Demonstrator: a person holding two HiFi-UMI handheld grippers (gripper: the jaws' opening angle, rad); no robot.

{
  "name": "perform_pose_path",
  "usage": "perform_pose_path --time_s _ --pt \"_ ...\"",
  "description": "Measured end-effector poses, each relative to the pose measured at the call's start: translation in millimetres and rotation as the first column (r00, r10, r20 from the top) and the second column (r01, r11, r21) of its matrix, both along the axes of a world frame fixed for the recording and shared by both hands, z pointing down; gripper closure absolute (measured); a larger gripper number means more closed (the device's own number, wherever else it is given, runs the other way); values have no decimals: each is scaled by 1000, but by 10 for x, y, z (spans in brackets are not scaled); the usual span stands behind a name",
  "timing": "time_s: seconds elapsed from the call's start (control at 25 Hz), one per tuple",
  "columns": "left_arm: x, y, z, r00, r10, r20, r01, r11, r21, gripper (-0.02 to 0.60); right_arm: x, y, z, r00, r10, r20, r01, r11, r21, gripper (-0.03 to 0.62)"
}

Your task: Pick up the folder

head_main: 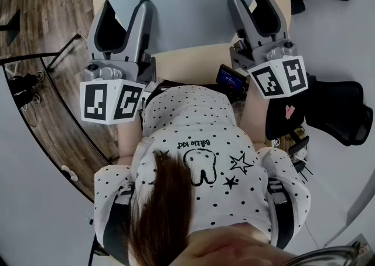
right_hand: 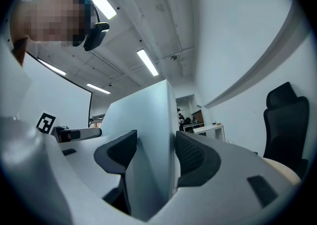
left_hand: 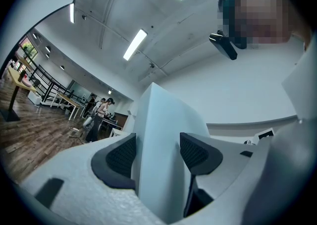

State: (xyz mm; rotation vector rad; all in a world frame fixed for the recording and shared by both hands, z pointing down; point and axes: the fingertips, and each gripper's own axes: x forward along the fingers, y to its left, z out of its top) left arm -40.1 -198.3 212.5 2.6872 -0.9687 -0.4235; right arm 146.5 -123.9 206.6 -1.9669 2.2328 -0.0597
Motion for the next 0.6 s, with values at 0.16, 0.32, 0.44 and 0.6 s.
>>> perform_pose_path --time_s 0.16,0.32,0.44,0.6 --pt "-5 -2 3 1000 1 -3 -1 1000 -3 301 -2 -5 7 1000 1 2 -1 1000 -4 345" --pt "-49 -32 -10 1000 0 -7 0 1000 -3 301 -44 -33 -8 1000 2 3 -2 1000 -2 345" --pt "-21 -24 -2 1000 2 -7 -2 1000 -6 301 -18 -22 -2 1000 5 3 -5 1000 -3 345" --pt "29 -3 8 1000 5 -7 -5 1000 -8 301 33 1 9 1000 8 6 -8 1000 -4 345"
